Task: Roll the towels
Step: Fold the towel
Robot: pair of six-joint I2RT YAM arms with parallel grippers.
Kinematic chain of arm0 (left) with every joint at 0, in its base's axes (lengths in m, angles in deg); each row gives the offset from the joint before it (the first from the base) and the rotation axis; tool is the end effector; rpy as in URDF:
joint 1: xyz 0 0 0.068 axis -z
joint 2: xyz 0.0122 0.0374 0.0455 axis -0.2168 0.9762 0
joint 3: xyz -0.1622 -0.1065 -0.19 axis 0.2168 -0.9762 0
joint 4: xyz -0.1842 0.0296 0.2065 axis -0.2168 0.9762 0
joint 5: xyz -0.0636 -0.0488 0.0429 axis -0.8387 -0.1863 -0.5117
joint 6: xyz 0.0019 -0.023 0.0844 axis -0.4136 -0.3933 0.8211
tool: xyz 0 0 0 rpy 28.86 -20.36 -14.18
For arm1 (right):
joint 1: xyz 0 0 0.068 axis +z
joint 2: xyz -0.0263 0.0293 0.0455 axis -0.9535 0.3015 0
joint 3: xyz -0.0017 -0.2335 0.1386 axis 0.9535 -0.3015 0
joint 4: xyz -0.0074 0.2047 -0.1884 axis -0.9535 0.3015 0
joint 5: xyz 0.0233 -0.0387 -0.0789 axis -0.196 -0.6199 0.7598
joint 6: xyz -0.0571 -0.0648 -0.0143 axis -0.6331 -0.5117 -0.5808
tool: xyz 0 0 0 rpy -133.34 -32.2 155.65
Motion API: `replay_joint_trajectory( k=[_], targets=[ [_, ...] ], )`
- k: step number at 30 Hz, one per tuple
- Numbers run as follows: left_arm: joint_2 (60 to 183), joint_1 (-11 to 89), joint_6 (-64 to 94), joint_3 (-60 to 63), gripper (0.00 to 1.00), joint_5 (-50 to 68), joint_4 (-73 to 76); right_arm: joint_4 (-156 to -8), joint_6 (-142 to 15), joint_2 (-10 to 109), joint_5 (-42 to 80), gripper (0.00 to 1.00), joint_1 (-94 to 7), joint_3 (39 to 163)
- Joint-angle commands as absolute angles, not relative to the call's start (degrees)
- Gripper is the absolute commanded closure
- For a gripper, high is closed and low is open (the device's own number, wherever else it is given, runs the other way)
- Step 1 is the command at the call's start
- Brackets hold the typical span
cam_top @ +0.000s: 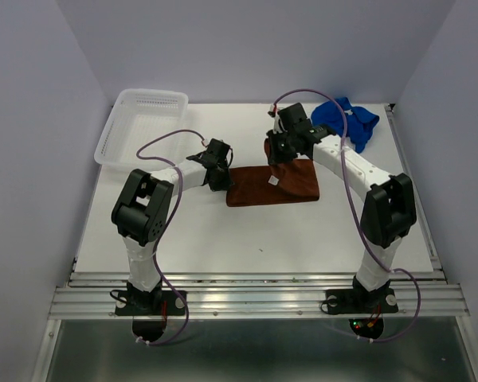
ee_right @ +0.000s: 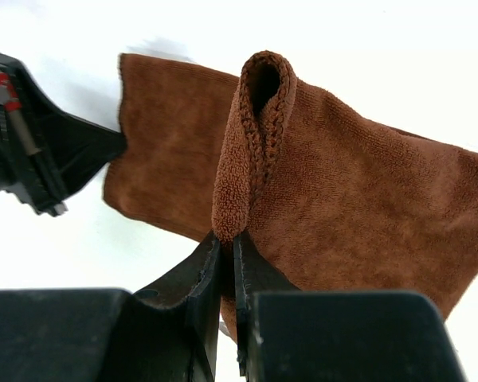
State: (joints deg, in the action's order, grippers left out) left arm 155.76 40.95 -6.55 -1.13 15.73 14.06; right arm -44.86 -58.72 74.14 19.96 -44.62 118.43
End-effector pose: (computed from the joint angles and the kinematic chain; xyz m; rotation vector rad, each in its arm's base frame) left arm 0.3905 -0.2135 0.1229 -0.0827 2.5099 -0.4888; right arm 0.4012 0.2222 0.2497 -0.4080 2.4584 0.4403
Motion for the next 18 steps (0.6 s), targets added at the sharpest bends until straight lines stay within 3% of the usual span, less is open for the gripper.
replay_joint_trajectory(
  k=[1, 18],
  targets=[
    [154.7, 41.3, -6.7, -2.5, 1.0, 15.8, 14.2, -48.6, -57.0, 74.6, 17.7, 0.99, -42.9, 122.1],
    [154.9, 41.3, -6.9, -1.9, 1.0, 15.5, 14.4, -48.9, -56.6, 79.3, 14.5, 0.99, -39.3, 127.0]
  ],
)
